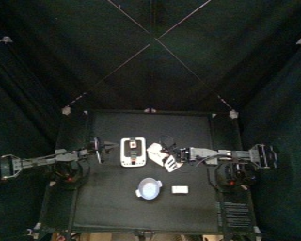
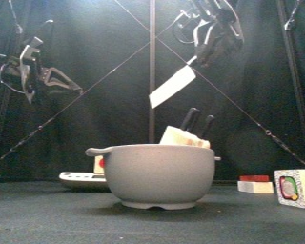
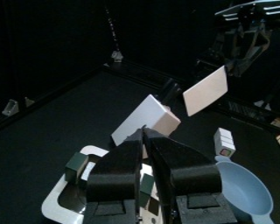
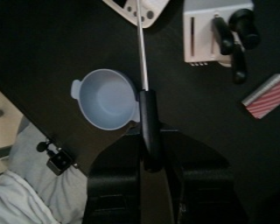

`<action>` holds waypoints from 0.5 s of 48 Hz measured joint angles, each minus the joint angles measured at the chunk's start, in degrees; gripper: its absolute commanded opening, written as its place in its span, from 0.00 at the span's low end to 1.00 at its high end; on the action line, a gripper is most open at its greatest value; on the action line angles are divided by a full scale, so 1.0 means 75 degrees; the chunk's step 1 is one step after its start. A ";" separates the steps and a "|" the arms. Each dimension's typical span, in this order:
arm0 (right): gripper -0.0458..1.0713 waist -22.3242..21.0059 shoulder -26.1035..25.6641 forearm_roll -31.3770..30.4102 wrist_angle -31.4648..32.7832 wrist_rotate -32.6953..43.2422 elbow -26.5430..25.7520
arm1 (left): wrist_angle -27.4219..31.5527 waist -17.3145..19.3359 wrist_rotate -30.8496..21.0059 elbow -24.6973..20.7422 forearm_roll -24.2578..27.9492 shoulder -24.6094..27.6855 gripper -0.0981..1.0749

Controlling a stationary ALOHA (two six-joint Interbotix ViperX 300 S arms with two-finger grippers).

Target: Put cleaver in holder

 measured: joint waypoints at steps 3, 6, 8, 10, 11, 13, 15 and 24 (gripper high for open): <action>0.47 0.0129 0.0000 -0.0117 0.0281 0.0094 -0.0129 | -0.0012 -0.0059 0.0000 -0.0117 -0.0023 0.0187 0.49; 0.47 0.0234 0.0000 -0.0176 0.0539 0.0129 -0.0281 | -0.0023 -0.0105 -0.0012 -0.0234 -0.0070 0.0422 0.49; 0.47 0.0281 0.0000 -0.0187 0.0691 0.0141 -0.0363 | -0.0059 -0.0129 0.0000 -0.0293 -0.0094 0.0551 0.49; 0.47 0.0293 -0.0012 -0.0199 0.0867 0.0141 -0.0410 | -0.0082 -0.0141 0.0000 -0.0340 -0.0105 0.0691 0.49; 0.47 0.0293 -0.0012 -0.0199 0.0926 0.0141 -0.0434 | -0.0094 -0.0141 0.0000 -0.0352 -0.0105 0.0750 0.49; 0.47 0.0305 0.0000 -0.0211 0.1055 0.0141 -0.0445 | -0.0141 -0.0152 0.0000 -0.0363 -0.0105 0.0844 0.49; 0.47 0.0316 -0.0012 -0.0211 0.1160 0.0141 -0.0445 | -0.0176 -0.0141 0.0023 -0.0375 -0.0105 0.0914 0.49; 0.47 0.0281 0.0035 -0.0422 0.1559 0.0105 -0.0387 | -0.0199 -0.0152 0.0035 -0.0387 -0.0105 0.1020 0.49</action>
